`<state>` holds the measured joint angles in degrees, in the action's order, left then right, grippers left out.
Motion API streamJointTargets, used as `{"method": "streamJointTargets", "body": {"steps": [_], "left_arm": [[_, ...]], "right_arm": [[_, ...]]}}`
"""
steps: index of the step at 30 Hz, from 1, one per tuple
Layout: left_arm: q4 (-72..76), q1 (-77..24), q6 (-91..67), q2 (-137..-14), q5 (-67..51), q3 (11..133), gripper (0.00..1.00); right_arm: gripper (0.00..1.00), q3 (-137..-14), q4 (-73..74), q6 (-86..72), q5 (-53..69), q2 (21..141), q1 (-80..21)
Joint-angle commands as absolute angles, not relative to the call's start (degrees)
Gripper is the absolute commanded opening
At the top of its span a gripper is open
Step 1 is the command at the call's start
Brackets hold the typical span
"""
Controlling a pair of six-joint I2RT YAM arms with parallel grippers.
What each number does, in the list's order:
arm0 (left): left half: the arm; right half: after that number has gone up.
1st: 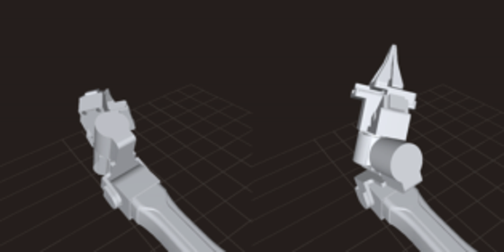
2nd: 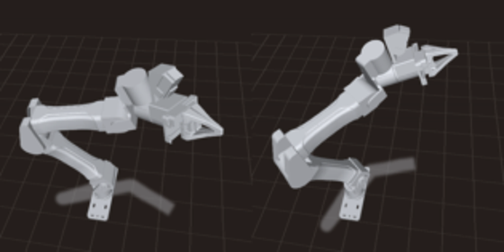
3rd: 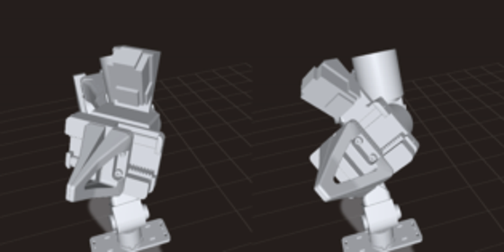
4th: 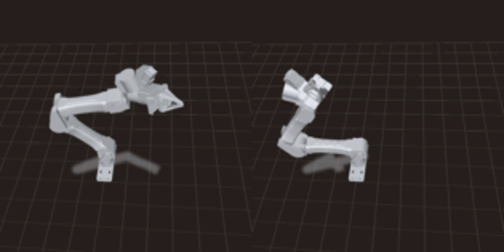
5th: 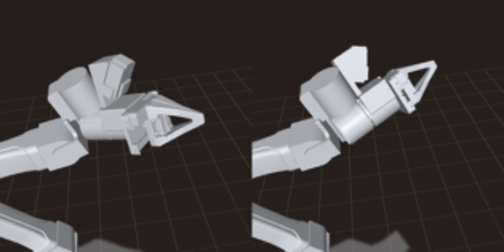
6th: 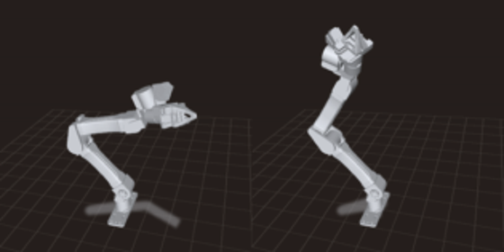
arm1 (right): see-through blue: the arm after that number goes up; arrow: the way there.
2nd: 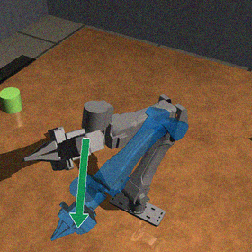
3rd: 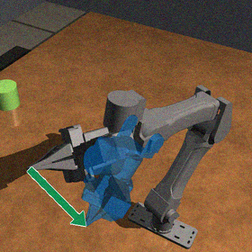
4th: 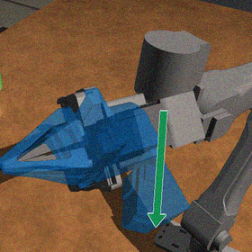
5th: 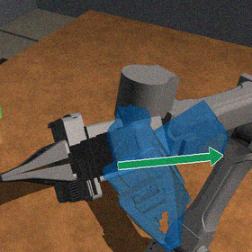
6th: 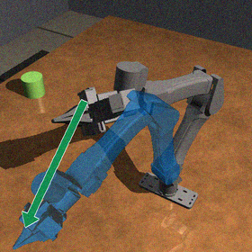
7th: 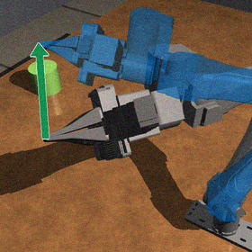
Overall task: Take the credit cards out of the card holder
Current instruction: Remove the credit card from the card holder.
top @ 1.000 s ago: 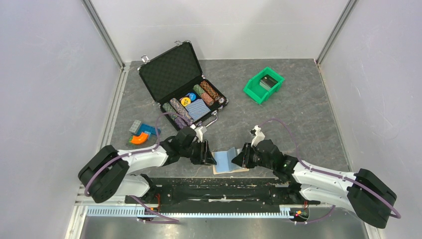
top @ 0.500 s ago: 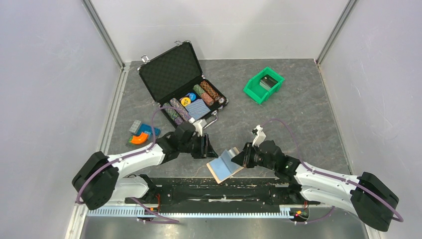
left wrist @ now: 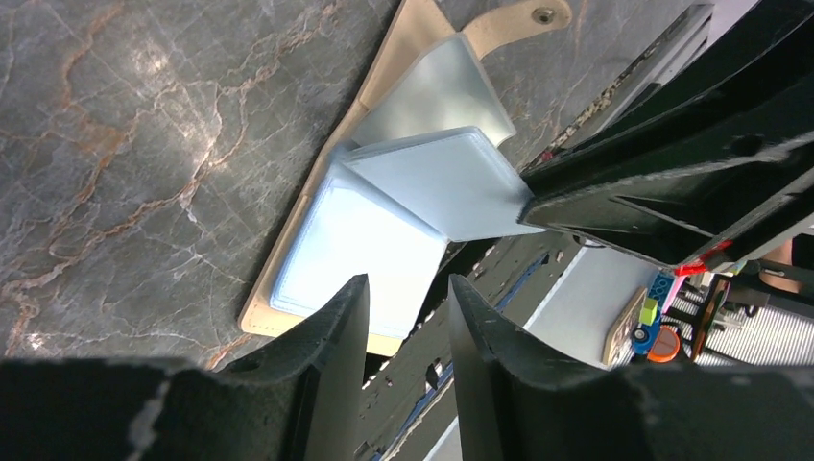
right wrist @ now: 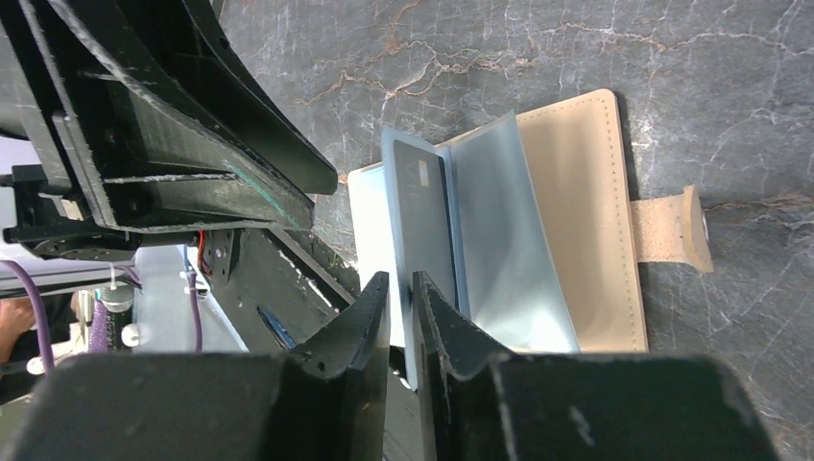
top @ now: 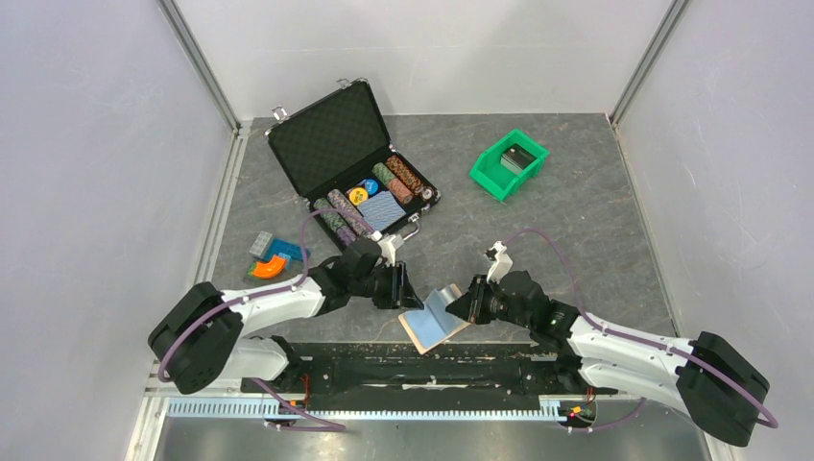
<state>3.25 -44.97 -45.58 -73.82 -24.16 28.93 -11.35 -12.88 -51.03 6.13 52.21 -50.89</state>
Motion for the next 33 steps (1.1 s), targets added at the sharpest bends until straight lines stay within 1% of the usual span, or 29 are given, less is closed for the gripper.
{"method": "streamJointTargets", "body": {"steps": [1,2,3,4,6,8,10,11,13,24,29,33], "left_arm": [[6.2,-45.5,-47.0,-74.9,-25.6,27.6,0.42],[6.4,-45.5,-47.1,-75.0,-25.5,27.4,0.42],[6.6,-45.5,-47.2,-75.1,-25.5,27.2,0.42],[6.8,-45.5,-47.3,-75.1,-25.5,27.0,0.42],[7.2,-45.6,-47.5,-75.1,-25.4,26.5,0.42],[7.5,-45.6,-47.8,-75.0,-25.1,26.0,0.42],[7.6,-45.6,-48.1,-74.8,-25.0,25.5,0.42],[7.6,-45.6,-48.1,-74.7,-25.0,25.3,0.42],[7.6,-45.6,-48.2,-74.3,-25.0,24.7,0.42],[7.4,-45.6,-48.5,-73.1,-23.8,22.9,0.41],[7.5,-45.6,-48.7,-72.7,-23.8,22.4,0.42],[7.3,-45.6,-48.8,-72.2,-23.3,21.9,0.42]], "right_arm": [[0.23,-12.1,-15.5,-51.2,6.9,51.6,-51.2],[0.27,-12.2,-15.3,-51.2,6.8,51.5,-51.2],[0.28,-12.3,-15.2,-51.3,6.9,51.3,-51.1],[0.28,-12.2,-15.2,-51.3,6.9,51.3,-51.1],[0.16,-11.9,-15.7,-51.5,7.1,50.9,-51.2],[0.07,-11.3,-17.1,-52.0,7.4,50.6,-51.1],[0.0,-10.7,-18.2,-52.4,7.6,50.5,-51.2],[0.0,-10.6,-18.4,-52.6,7.6,50.6,-51.2],[0.0,-10.6,-18.4,-52.5,7.6,50.8,-51.2],[0.12,-12.3,-14.2,-49.8,6.5,54.0,-52.1],[0.14,-12.9,-13.2,-49.4,5.0,54.2,-53.1],[0.22,-13.5,-12.4,-49.0,3.8,54.4,-53.9]]}}
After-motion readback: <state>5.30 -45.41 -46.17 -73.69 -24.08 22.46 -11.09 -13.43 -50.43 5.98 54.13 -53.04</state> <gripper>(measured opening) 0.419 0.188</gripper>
